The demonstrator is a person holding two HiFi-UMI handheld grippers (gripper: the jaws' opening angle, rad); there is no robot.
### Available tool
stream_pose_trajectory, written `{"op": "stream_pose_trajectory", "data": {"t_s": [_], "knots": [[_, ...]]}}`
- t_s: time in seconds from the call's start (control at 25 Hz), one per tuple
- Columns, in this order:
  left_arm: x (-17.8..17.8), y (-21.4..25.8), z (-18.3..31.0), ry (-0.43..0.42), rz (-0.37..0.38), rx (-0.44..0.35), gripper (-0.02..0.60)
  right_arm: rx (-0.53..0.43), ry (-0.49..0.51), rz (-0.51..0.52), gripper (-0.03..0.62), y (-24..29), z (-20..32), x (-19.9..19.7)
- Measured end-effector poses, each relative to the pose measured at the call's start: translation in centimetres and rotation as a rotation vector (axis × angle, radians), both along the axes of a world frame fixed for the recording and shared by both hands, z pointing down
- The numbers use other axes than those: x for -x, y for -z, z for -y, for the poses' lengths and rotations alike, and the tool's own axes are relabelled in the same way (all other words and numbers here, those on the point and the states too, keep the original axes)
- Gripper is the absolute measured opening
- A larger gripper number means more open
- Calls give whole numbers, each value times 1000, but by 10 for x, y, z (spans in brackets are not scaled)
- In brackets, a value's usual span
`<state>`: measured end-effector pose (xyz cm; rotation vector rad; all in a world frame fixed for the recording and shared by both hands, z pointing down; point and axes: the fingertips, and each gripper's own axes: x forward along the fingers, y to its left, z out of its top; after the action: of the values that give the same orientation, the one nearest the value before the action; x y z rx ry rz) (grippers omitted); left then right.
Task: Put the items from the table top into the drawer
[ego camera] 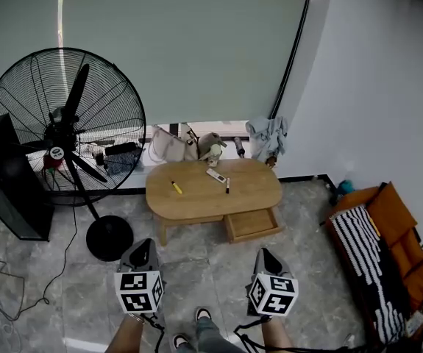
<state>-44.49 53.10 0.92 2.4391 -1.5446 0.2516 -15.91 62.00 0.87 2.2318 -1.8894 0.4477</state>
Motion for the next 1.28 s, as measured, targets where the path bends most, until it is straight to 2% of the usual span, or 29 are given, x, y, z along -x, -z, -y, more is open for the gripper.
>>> {"op": "stream_pose_trajectory", "data": {"t_s": [0.32,0.48,0.88,1.28], "knots": [[-2,-6,37,18,-16,21,-8,7,25,4,5,-3,44,1],[-11,0,63,27,-11,4,-8,-10,36,3,5,3,74,-10],[-57,23,138,60,-5,-28,-8,-51,48,13,5,25,157,-67],[-116,20,194,67,29,-20,-8,-35,52,52,5,13,210,-128]]}}
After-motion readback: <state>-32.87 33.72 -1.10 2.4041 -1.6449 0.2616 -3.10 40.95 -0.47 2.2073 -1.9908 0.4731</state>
